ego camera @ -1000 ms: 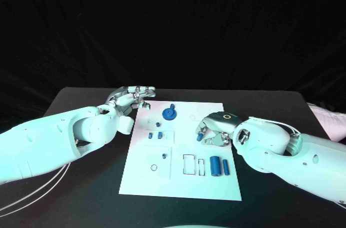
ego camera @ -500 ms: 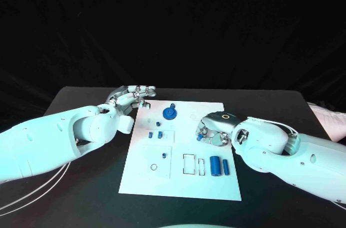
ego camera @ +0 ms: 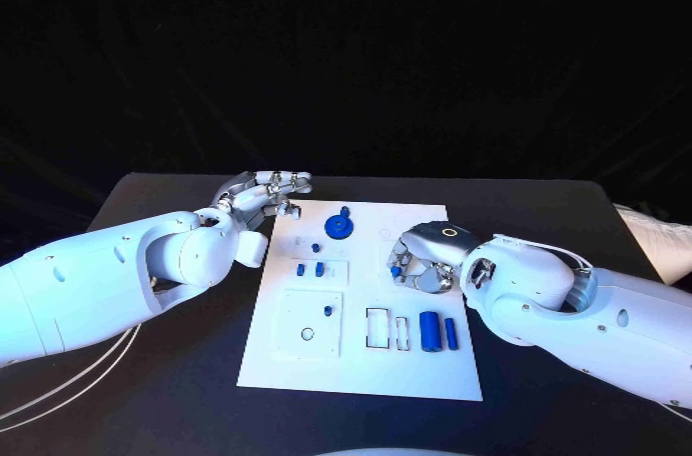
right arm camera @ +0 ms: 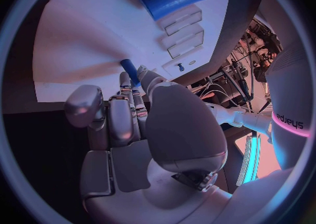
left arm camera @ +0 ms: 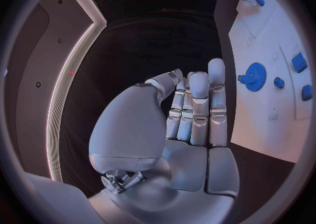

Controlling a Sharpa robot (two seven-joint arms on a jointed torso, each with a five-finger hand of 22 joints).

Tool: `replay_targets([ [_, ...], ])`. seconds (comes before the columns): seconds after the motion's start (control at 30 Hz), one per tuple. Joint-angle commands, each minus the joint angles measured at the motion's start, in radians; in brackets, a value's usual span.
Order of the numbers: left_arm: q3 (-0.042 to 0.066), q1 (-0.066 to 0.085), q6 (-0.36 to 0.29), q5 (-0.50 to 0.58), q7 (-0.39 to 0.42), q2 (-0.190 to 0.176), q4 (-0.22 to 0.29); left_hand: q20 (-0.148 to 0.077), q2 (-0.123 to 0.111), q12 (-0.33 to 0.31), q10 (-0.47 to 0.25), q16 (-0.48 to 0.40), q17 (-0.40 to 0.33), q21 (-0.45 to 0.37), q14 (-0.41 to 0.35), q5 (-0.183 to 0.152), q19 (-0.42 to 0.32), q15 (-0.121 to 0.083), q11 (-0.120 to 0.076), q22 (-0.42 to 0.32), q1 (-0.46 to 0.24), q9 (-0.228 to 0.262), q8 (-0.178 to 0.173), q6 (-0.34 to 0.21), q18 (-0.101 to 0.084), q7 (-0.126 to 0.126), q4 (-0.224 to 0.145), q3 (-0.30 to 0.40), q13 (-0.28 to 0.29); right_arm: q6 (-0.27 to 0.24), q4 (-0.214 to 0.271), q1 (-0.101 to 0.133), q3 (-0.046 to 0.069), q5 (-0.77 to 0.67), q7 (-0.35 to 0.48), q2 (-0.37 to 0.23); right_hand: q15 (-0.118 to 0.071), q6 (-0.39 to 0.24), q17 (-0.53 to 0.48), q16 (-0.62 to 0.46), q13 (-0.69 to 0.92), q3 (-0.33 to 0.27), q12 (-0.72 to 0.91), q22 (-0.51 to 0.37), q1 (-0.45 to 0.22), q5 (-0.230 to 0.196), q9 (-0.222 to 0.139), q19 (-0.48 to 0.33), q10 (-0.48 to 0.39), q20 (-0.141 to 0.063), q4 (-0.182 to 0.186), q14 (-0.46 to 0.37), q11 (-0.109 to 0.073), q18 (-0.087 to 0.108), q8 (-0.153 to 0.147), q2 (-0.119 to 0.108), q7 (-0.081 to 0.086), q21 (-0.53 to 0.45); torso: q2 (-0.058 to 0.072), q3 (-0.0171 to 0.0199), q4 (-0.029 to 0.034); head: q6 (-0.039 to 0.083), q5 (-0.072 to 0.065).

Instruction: Assemble the parts on the task board

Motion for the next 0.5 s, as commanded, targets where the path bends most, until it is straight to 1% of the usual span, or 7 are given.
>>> replay_targets([
  [0.03,0.001,0.0,0.019,-0.007,0.002,0.002,0.0,0.001,0.004,0.006,-0.006,-0.002,-0.001,-0.006,-0.001,0.0,0.009,0.001,0.001,-0.001,-0.003,-0.001,0.006,-0.007,0.01,-0.003,-0.001,-0.006,0.001,0.005,0.001,-0.001,0.0,-0.014,-0.013,0.002,0.01,-0.024,-0.006,0.001,-0.001,-0.003,-0.009,-0.007,-0.003,0.003,-0.005,-0.004,-0.022,0.007,0.001,0.032,0.006,-0.004,-0.003,-0.024,0.005,-0.007,0.0,0.0,-0.0003,0.0,0.0],
  [0.13,0.001,0.0,0.02,-0.007,0.002,0.002,0.001,0.001,0.004,0.006,-0.006,-0.002,-0.001,-0.006,-0.001,0.0,0.009,0.001,0.001,-0.001,-0.003,-0.001,0.006,-0.007,0.01,-0.003,-0.001,-0.006,0.001,0.018,-0.001,-0.002,0.0,-0.019,-0.019,0.002,0.016,-0.041,-0.012,-0.003,-0.002,-0.005,-0.011,-0.015,-0.005,0.001,-0.005,-0.008,-0.058,0.013,-0.003,0.03,0.012,-0.002,-0.002,-0.033,0.009,-0.013,0.0,-0.0004,-0.0005,0.0,-0.001],
  [0.27,0.001,0.0,0.02,-0.007,0.002,0.002,0.001,0.001,0.004,0.006,-0.006,-0.002,-0.001,-0.006,-0.001,0.0,0.009,0.001,0.001,-0.001,-0.003,-0.001,0.006,-0.007,0.01,-0.003,-0.001,-0.006,0.001,0.03,-0.002,-0.002,0.0,-0.025,-0.022,0.004,0.02,-0.048,-0.018,-0.006,-0.002,-0.01,-0.011,-0.021,-0.007,-0.001,-0.004,-0.012,-0.091,0.017,-0.007,0.028,0.018,-0.001,0.0,-0.037,0.012,-0.018,0.0,-0.0001,0.0002,-0.001,-0.001],
  [0.4,0.001,0.0,0.021,-0.007,0.0,0.002,0.001,0.001,0.004,0.006,-0.006,-0.002,-0.001,-0.006,-0.001,0.0,0.009,0.001,0.001,-0.001,-0.003,-0.001,0.006,-0.007,0.01,-0.003,-0.001,-0.006,0.001,0.035,-0.003,-0.004,0.0,-0.029,-0.023,0.006,0.022,-0.044,-0.02,-0.008,-0.002,-0.011,-0.01,-0.023,-0.006,-0.001,-0.003,-0.013,-0.103,0.019,-0.008,0.027,0.02,0.0,0.002,-0.034,0.012,-0.019,0.0,-0.0001,0.0002,-0.001,-0.001],
  [0.5,0.001,0.0,0.021,-0.007,0.0,0.002,0.001,0.001,0.004,0.006,-0.006,-0.002,-0.001,-0.006,-0.001,0.0,0.009,0.001,0.001,-0.001,-0.003,-0.001,0.006,-0.007,0.01,-0.003,-0.001,-0.006,0.001,0.032,-0.003,-0.004,0.0,-0.03,-0.024,0.007,0.021,-0.027,-0.021,-0.008,0.0,-0.003,0.0,-0.021,-0.002,0.001,0.001,-0.012,-0.092,0.02,-0.01,0.027,0.017,0.0,0.008,-0.02,0.009,-0.018,0.0,0.0,0.0003,-0.002,-0.001],
])
